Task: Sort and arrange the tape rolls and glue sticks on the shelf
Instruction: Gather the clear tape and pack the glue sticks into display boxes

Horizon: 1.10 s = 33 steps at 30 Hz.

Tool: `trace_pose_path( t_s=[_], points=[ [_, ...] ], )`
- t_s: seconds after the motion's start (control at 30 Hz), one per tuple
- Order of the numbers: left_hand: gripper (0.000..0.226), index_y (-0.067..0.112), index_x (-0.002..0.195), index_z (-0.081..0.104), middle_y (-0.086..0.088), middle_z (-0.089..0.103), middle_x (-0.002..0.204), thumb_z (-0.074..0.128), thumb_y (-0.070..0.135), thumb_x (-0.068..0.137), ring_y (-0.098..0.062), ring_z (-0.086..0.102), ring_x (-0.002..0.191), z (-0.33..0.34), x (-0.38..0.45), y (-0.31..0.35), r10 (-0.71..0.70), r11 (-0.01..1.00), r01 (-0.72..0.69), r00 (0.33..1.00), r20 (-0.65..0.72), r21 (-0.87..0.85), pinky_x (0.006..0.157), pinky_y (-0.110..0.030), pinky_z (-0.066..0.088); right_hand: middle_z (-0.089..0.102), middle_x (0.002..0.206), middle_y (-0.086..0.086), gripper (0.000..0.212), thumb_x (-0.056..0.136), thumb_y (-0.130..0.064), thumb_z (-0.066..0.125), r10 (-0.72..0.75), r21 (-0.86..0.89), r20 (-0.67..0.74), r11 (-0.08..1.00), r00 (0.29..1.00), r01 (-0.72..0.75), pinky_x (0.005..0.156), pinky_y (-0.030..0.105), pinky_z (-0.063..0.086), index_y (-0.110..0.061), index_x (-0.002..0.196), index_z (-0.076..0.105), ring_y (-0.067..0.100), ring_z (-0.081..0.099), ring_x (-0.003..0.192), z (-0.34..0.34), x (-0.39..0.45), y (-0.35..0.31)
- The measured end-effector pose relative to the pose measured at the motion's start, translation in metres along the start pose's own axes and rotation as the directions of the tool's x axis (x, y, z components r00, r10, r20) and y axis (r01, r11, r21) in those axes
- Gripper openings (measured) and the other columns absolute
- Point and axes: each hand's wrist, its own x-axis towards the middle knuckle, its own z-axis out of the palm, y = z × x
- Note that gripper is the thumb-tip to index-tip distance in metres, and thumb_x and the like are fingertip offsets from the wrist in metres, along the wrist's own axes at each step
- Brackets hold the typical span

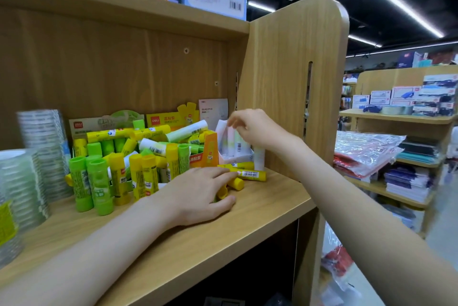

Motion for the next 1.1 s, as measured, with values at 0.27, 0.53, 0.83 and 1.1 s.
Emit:
trace_pose_path(
  t_s=[0.27, 0.53, 0.83, 1.1],
  points=[
    [0.073, 0.032, 0.147, 0.021, 0.012, 0.023, 0.153, 0.013, 0.06, 0.08, -0.005, 0.021, 0.139, 0.002, -0.002, -0.002, 0.008, 1.0, -0.009, 1.0, -0.025, -0.03, 0.11, -0.019, 0.019, 0.051, 0.125, 0.014, 0.039, 0.091, 0.007, 0.035, -0.124, -0.51, 0.188, 0.835, 0.974, 0.205, 0.08, 0.036, 0.037, -0.009, 0.125, 0.048, 0.03, 0.041, 0.116, 0.037, 0.066, 0.006],
    [0.075, 0.034, 0.147, 0.021, 0.013, 0.024, 0.152, 0.01, 0.063, 0.079, -0.004, 0.021, 0.138, 0.005, -0.002, -0.004, 0.007, 0.999, -0.009, 0.999, -0.036, -0.052, 0.109, -0.018, 0.019, 0.063, 0.105, 0.006, 0.023, 0.087, -0.019, 0.063, -0.079, -0.019, 0.181, 0.996, 0.98, 0.083, 0.074, 0.024, 0.041, -0.008, 0.107, 0.063, 0.015, 0.054, 0.091, 0.014, 0.071, 0.009],
    [0.076, 0.036, 0.147, 0.018, 0.015, 0.022, 0.153, 0.008, 0.065, 0.078, -0.003, 0.02, 0.138, 0.004, -0.002, -0.003, -0.008, 0.999, 0.008, 1.0, -0.009, -0.047, 0.109, -0.017, 0.017, 0.059, 0.096, 0.015, 0.02, 0.09, -0.013, 0.054, 0.086, -0.159, 0.123, 0.985, 0.989, -0.066, 0.068, 0.035, 0.047, 0.004, 0.099, 0.059, 0.03, 0.057, 0.087, 0.023, 0.073, 0.014],
    [0.07, 0.035, 0.147, 0.02, 0.014, 0.023, 0.153, 0.014, 0.06, 0.082, -0.003, 0.021, 0.139, 0.004, -0.002, -0.004, -0.008, 0.999, 0.008, 1.0, -0.002, -0.045, 0.11, -0.019, 0.019, 0.048, 0.124, 0.02, 0.032, 0.098, -0.021, 0.043, 0.036, -0.336, 0.081, 0.942, 0.996, -0.006, 0.089, 0.039, 0.04, 0.002, 0.118, 0.054, 0.033, 0.039, 0.119, 0.037, 0.081, 0.012]
  ],
)
